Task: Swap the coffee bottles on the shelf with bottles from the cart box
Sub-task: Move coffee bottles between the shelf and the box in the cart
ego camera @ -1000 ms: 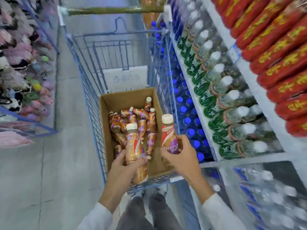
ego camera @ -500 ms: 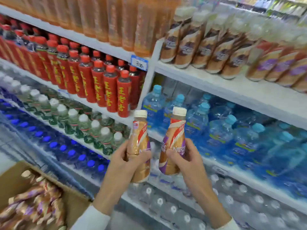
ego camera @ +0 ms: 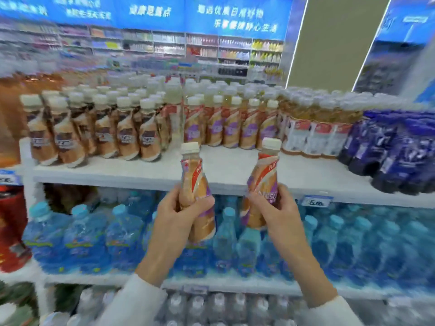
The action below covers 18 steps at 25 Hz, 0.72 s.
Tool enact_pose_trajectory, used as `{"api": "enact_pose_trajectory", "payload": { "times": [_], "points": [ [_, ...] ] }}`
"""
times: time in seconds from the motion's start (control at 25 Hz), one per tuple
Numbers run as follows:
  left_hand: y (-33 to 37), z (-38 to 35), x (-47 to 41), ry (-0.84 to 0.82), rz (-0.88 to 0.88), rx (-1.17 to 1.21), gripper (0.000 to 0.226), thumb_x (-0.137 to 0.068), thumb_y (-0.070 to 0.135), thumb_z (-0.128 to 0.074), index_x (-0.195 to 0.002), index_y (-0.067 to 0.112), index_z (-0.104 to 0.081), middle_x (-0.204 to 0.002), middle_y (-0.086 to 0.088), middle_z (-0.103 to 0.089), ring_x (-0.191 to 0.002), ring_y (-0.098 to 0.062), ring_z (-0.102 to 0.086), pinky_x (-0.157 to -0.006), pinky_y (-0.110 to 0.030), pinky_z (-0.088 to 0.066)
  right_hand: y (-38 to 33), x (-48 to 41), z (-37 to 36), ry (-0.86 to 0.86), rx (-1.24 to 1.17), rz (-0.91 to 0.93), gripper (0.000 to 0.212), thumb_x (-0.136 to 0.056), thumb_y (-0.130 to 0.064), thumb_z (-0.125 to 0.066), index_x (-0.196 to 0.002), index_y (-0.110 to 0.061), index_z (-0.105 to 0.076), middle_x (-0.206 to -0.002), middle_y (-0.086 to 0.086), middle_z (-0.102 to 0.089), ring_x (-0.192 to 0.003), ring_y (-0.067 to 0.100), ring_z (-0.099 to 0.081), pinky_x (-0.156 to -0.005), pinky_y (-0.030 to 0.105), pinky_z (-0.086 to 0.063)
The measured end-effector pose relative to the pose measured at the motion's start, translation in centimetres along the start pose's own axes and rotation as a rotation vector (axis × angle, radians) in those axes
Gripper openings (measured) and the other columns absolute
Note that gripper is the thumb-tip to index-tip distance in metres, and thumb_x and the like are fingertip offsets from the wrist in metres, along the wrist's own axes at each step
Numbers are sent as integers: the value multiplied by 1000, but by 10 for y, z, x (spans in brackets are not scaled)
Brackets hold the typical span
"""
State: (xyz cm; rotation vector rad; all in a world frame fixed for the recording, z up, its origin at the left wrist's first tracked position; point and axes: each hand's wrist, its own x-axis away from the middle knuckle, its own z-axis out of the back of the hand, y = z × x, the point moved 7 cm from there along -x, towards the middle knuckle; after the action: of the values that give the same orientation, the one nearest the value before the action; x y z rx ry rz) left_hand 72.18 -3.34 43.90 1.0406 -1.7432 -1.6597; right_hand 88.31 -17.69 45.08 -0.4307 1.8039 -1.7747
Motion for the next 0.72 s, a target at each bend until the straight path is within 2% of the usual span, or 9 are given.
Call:
{"api": "enact_pose_trajectory", "payload": {
  "times": [0.08,0.24,0.36,0.48,0.6,0.72],
  "points": [
    [15,-28,-29,-16,-51,-52,20,-79,15,-81,-93,18,-68,-79,4,-72,-72,-11,-67,-62,-25,-53,-10,-33,20,55,27,27,26,-85,-31,-73,-107,-25,-60,-94,-4,-73,-88,17,-70,-81,39,-58],
    [24,-56,-82,-34,-117,-188,41,-75,25,-87,-111,25,-68,-101,6,-75,-92,-13,-71,-78,-31,-57,-18,-85,25,46,103,65,42,-86,-33,-73,-120,-23,-52,-105,-8,-66,-96,11,-65,-79,29,-53],
    [18,-61,-112,-44,-126,-262,38,-76,24,-86,-109,25,-67,-102,7,-74,-96,-13,-70,-80,-28,-53,-11,-110,16,15,145,63,52,-84,-34,-75,-128,-28,-47,-113,-13,-63,-101,5,-62,-82,25,-49],
    [15,-61,-131,-69,-135,-317,37,-78,21,-85,-109,27,-65,-102,11,-72,-95,-7,-68,-82,-26,-52,-2,-125,8,7,148,58,52,-84,-31,-76,-128,-25,-48,-114,-11,-64,-101,4,-62,-85,24,-50],
    [14,-59,-144,-90,-163,-355,36,-81,21,-82,-111,25,-63,-104,12,-72,-98,-7,-67,-86,-28,-56,5,-134,-1,-19,123,63,49,-84,-29,-76,-126,-25,-49,-114,-11,-65,-100,2,-63,-76,16,-51],
    [6,-56,-147,-96,-141,-374,59,-83,31,-81,-135,25,-53,-127,10,-64,-116,-10,-62,-99,-33,-54,14,-137,-5,-54,126,66,61,-81,-37,-79,-132,-28,-47,-121,-13,-63,-111,4,-61,-85,18,-50]
  ]
}}
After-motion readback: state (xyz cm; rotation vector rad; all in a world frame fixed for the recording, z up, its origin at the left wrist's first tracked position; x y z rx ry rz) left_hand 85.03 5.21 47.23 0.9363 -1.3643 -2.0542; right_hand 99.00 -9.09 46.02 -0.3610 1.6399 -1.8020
